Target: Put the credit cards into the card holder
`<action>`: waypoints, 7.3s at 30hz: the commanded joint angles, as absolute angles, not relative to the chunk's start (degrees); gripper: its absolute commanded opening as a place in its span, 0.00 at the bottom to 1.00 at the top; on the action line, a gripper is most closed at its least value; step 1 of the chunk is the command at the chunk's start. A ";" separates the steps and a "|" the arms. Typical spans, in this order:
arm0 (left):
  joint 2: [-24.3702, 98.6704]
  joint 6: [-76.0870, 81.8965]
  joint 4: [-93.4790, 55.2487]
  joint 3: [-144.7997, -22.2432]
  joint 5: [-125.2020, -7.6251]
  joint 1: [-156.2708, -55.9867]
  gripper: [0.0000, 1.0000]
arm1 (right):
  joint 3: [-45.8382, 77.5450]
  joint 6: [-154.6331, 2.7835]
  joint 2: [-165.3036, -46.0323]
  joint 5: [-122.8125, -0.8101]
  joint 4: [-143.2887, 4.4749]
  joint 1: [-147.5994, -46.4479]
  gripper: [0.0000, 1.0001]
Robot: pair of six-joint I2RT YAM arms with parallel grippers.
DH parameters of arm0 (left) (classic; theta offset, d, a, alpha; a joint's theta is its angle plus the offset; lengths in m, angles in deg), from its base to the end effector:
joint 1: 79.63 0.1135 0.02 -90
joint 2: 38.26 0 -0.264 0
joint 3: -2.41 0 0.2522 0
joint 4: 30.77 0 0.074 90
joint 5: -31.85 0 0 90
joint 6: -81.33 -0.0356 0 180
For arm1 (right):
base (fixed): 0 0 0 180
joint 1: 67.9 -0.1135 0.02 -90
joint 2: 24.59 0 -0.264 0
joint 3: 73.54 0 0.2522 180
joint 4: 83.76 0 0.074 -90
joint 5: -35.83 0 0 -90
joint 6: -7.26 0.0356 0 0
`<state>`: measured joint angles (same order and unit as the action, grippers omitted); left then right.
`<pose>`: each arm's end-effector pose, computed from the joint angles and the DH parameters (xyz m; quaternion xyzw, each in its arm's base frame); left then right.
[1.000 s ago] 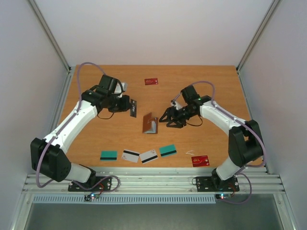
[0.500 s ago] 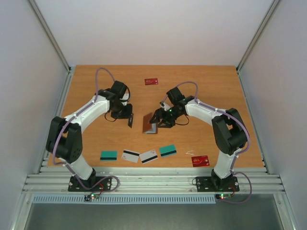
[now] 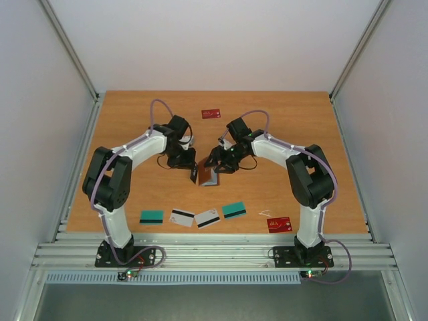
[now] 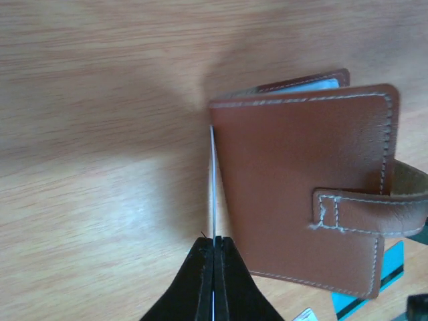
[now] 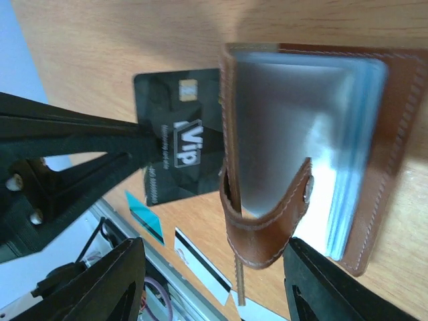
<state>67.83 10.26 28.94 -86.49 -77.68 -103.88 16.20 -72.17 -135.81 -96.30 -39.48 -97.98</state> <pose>0.3220 -0.1581 0.1879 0.0648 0.9771 -0.1980 0.0425 0.3268 0.2169 0.1757 -0.2290 0.8864 0.3976 0.0617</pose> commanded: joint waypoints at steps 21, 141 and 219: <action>72.71 22.10 15.79 -82.59 -99.33 -109.31 0.00 | 23.41 -73.66 -139.96 -96.01 -34.90 -98.41 0.56; 76.69 14.97 26.49 -97.82 -103.20 -99.76 0.00 | -1.68 -45.95 -136.76 -97.98 -71.57 -94.00 0.43; 79.49 13.07 19.45 -81.48 -103.21 -97.99 0.00 | 30.43 -85.31 -140.16 -90.84 -5.23 -94.94 0.26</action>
<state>78.43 13.72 19.28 -82.97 -106.69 -97.48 32.18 -84.41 -139.76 -89.66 -4.27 -94.57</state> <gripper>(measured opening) 0.008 0.276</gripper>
